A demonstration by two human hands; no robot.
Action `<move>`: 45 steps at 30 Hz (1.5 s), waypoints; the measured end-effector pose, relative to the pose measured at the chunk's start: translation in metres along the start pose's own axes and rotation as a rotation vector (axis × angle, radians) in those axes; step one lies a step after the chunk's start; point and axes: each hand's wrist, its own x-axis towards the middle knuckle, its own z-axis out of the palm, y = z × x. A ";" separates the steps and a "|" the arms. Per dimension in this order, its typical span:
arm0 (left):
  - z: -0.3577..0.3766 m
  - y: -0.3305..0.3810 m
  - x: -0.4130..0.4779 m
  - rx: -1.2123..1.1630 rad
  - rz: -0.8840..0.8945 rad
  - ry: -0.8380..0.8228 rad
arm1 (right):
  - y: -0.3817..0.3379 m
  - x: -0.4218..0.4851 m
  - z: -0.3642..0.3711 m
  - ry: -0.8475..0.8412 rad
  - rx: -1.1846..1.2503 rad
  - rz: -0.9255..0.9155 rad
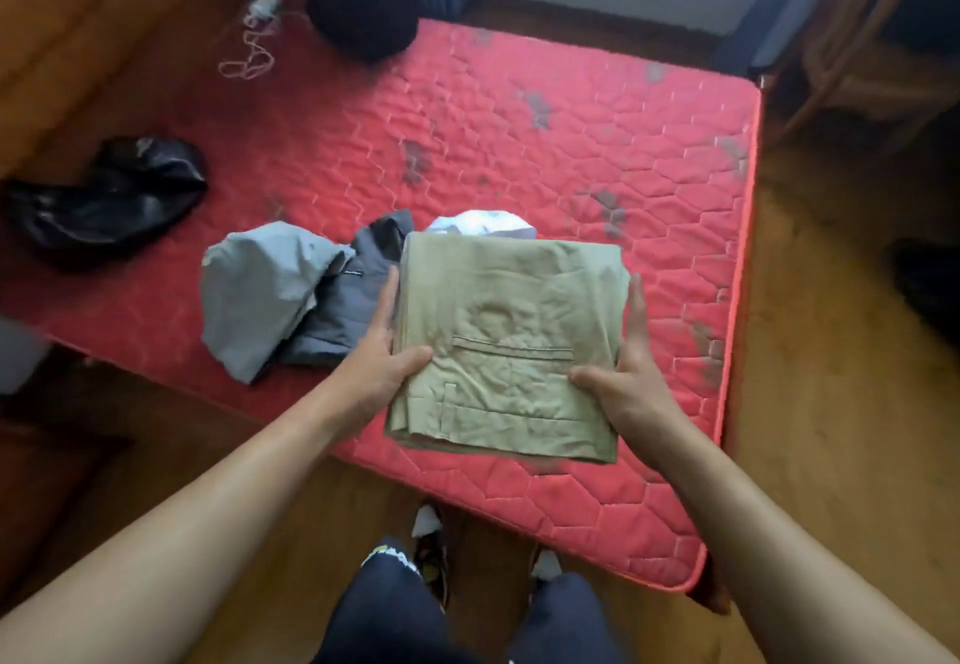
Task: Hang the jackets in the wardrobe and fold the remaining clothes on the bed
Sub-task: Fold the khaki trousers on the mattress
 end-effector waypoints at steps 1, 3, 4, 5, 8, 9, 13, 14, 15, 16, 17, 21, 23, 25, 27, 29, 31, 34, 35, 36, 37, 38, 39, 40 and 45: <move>-0.007 0.009 -0.023 0.056 0.038 0.038 | -0.015 -0.006 0.008 -0.071 -0.042 -0.019; -0.019 0.021 -0.067 0.155 0.061 0.154 | -0.039 -0.016 0.026 -0.180 -0.156 -0.047; -0.025 0.022 -0.088 0.179 0.053 0.209 | -0.049 -0.020 0.035 -0.229 -0.198 -0.055; -0.031 0.021 -0.109 0.189 0.044 0.259 | -0.059 -0.023 0.046 -0.282 -0.225 -0.060; -0.052 0.010 -0.167 0.142 0.047 0.444 | -0.085 -0.033 0.088 -0.469 -0.292 -0.102; -0.062 0.005 -0.185 0.121 0.050 0.504 | -0.092 -0.036 0.106 -0.525 -0.307 -0.121; -0.108 -0.021 -0.255 0.030 0.043 0.685 | -0.111 -0.051 0.192 -0.713 -0.342 -0.145; -0.122 -0.031 -0.272 0.004 0.042 0.721 | -0.114 -0.055 0.216 -0.752 -0.354 -0.144; -0.138 -0.040 -0.288 -0.015 0.039 0.759 | -0.116 -0.059 0.241 -0.787 -0.366 -0.144; -0.155 -0.048 -0.304 -0.028 0.033 0.792 | -0.118 -0.063 0.267 -0.816 -0.377 -0.147; -0.172 -0.057 -0.319 -0.042 0.023 0.820 | -0.120 -0.067 0.295 -0.843 -0.392 -0.154; -0.248 -0.091 -0.380 -0.094 0.003 0.934 | -0.119 -0.083 0.416 -0.948 -0.451 -0.209; -0.283 -0.108 -0.412 -0.111 -0.024 1.005 | -0.115 -0.093 0.478 -1.005 -0.465 -0.221; -0.314 -0.126 -0.444 -0.097 -0.060 1.052 | -0.109 -0.105 0.538 -1.071 -0.477 -0.223; -0.344 -0.142 -0.475 -0.082 -0.093 1.089 | -0.104 -0.118 0.594 -1.131 -0.492 -0.222; -0.374 -0.158 -0.502 -0.094 -0.139 1.140 | -0.101 -0.133 0.644 -1.179 -0.495 -0.202; -0.403 -0.171 -0.525 -0.118 -0.180 1.194 | -0.099 -0.144 0.692 -1.219 -0.497 -0.196; -0.443 -0.189 -0.553 -0.153 -0.207 1.253 | -0.097 -0.152 0.762 -1.295 -0.495 -0.201; -0.456 -0.195 -0.561 -0.164 -0.214 1.277 | -0.096 -0.153 0.786 -1.322 -0.494 -0.202; -0.468 -0.201 -0.568 -0.176 -0.220 1.306 | -0.094 -0.153 0.809 -1.350 -0.496 -0.204; -0.479 -0.207 -0.574 -0.195 -0.224 1.339 | -0.091 -0.152 0.833 -1.383 -0.496 -0.208; -0.491 -0.213 -0.579 -0.224 -0.224 1.375 | -0.087 -0.150 0.858 -1.420 -0.493 -0.213; -0.502 -0.219 -0.584 -0.258 -0.226 1.412 | -0.083 -0.148 0.884 -1.460 -0.491 -0.214; -0.514 -0.224 -0.588 -0.288 -0.232 1.450 | -0.079 -0.147 0.910 -1.504 -0.497 -0.212; -0.566 -0.233 -0.600 -0.442 -0.247 1.655 | -0.067 -0.149 1.035 -1.762 -0.591 -0.212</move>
